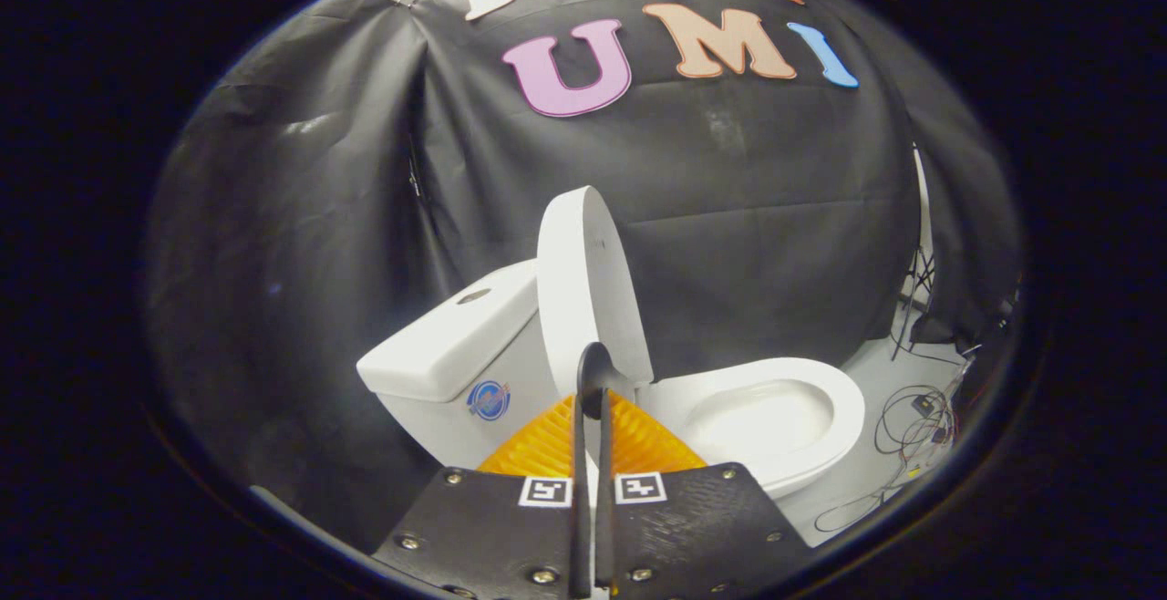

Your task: Open the toilet lid.

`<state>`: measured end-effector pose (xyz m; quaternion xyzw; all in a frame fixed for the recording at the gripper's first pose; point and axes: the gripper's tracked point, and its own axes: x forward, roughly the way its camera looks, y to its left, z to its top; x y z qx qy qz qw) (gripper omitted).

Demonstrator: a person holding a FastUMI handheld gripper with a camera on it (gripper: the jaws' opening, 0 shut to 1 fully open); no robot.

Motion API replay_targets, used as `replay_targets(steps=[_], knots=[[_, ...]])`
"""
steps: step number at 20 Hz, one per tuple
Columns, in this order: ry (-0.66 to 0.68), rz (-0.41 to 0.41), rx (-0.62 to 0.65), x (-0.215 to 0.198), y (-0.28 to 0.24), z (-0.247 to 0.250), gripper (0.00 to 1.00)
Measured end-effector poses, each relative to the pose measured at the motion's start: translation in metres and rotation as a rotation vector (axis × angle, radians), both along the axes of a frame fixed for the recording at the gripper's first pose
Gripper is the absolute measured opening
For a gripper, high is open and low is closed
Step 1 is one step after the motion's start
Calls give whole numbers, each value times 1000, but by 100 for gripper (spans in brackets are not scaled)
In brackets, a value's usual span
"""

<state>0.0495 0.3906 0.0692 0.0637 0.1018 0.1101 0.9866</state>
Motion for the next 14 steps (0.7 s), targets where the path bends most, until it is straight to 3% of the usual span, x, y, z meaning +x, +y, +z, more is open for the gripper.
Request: replay_targets(steps=[14], knots=[[32, 110, -36, -5, 35, -18, 5]])
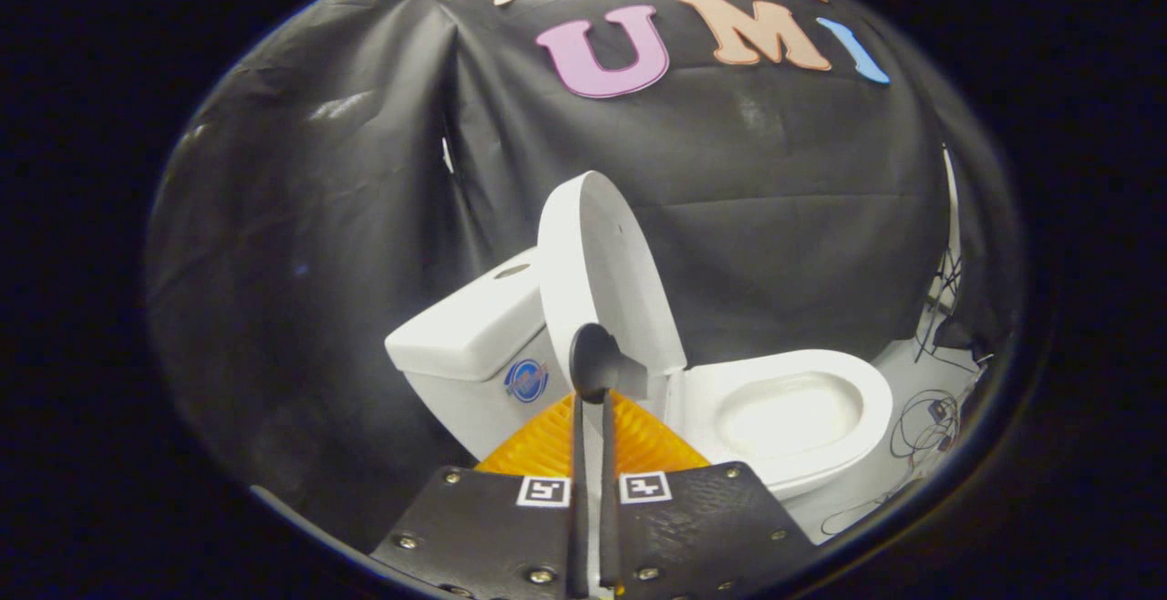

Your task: Open the toilet lid.

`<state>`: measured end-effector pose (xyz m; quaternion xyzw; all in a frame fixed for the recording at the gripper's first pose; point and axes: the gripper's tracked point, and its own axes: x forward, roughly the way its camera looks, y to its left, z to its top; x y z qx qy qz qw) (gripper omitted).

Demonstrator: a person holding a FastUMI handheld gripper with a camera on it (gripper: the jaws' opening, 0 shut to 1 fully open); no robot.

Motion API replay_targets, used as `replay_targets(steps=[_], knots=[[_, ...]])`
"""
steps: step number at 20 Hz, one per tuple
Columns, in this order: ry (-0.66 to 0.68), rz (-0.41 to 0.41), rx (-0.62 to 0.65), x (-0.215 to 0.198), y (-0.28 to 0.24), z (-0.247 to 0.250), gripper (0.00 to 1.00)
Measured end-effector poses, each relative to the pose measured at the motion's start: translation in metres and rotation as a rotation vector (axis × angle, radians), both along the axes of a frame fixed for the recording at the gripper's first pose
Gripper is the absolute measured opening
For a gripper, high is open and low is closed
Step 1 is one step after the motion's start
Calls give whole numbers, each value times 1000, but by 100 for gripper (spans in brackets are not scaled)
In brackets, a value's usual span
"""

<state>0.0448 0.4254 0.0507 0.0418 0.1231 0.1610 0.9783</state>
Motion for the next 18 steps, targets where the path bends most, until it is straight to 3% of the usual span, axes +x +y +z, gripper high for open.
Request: replay_targets(steps=[8, 14, 18], knots=[[-30, 33, -35, -2, 17, -3, 10], [-86, 34, -117, -4, 24, -5, 24], [-110, 45, -124, -8, 26, 0, 28]])
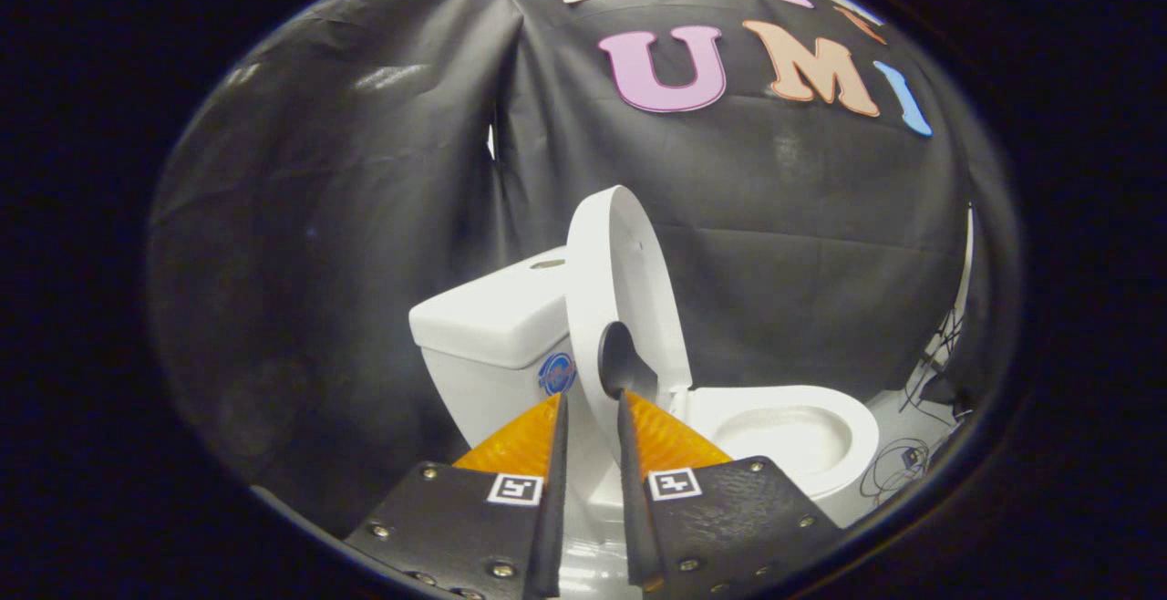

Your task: Open the toilet lid.

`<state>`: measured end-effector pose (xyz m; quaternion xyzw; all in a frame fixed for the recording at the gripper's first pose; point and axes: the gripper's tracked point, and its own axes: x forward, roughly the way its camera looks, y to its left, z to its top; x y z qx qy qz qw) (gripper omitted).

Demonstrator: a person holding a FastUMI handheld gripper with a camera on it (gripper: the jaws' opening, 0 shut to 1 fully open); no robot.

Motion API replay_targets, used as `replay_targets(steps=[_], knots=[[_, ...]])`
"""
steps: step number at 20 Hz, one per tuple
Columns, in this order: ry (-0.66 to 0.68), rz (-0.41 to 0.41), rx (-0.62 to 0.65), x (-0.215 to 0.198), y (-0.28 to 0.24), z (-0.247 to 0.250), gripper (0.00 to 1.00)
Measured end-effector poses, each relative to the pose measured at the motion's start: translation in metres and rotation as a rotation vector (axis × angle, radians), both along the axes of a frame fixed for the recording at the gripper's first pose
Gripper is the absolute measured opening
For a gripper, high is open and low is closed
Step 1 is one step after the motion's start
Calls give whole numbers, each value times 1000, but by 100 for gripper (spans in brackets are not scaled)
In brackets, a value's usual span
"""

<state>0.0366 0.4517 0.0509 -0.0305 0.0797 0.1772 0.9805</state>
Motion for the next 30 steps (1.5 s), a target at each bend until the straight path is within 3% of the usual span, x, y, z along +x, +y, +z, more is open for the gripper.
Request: replay_targets(steps=[3, 10, 18, 30], knots=[[-1, 39, 6, -7, 7, 2, 35], [-21, 75, 13, -26, -3, 20, 99], [-79, 26, 29, -25, -63, 53, 99], [-192, -69, 2, -2, -201, 84, 99]])
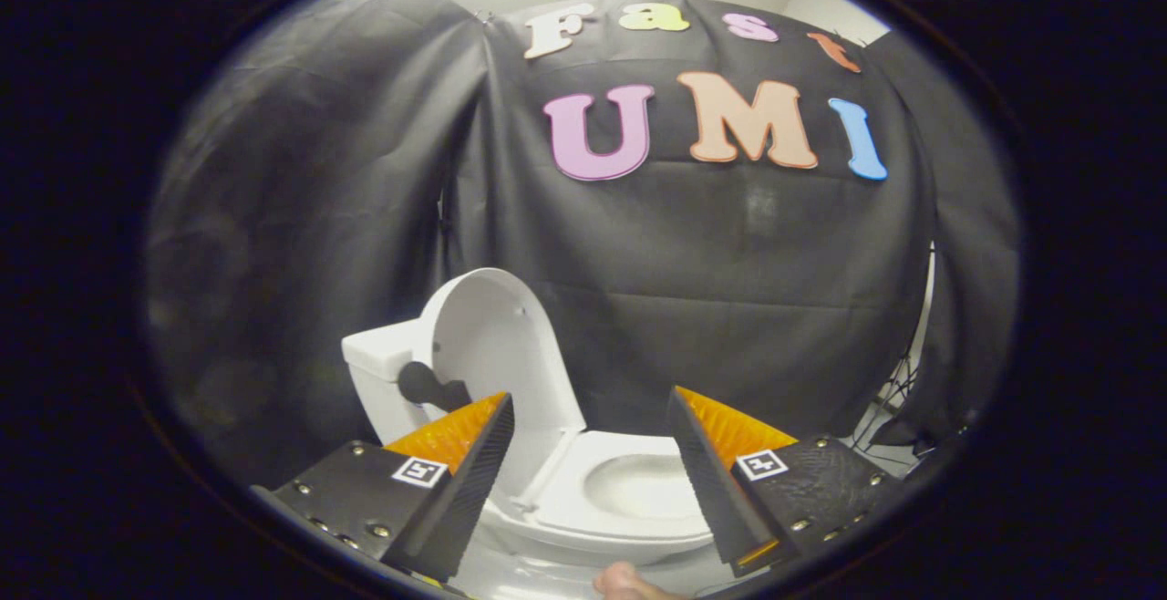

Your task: Open the toilet lid.

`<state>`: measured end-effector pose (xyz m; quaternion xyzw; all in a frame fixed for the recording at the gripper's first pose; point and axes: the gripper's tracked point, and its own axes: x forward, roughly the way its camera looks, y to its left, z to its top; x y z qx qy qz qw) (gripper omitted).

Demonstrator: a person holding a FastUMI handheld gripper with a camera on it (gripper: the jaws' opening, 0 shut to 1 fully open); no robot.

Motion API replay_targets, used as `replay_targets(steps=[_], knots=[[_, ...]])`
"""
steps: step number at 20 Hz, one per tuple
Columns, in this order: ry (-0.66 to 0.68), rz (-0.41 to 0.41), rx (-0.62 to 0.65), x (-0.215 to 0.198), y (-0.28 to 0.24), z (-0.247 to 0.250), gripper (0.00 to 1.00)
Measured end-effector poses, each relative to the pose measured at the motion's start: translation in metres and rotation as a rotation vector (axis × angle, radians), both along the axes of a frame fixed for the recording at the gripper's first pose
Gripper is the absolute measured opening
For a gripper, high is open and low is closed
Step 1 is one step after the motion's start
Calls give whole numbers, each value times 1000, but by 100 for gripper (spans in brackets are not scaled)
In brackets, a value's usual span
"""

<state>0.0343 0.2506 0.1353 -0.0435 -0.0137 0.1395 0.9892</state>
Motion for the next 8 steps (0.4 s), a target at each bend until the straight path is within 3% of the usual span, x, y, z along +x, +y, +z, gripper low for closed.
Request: replay_targets(steps=[8], knots=[[-49, -123, 75, 23, -102, 13, 99]])
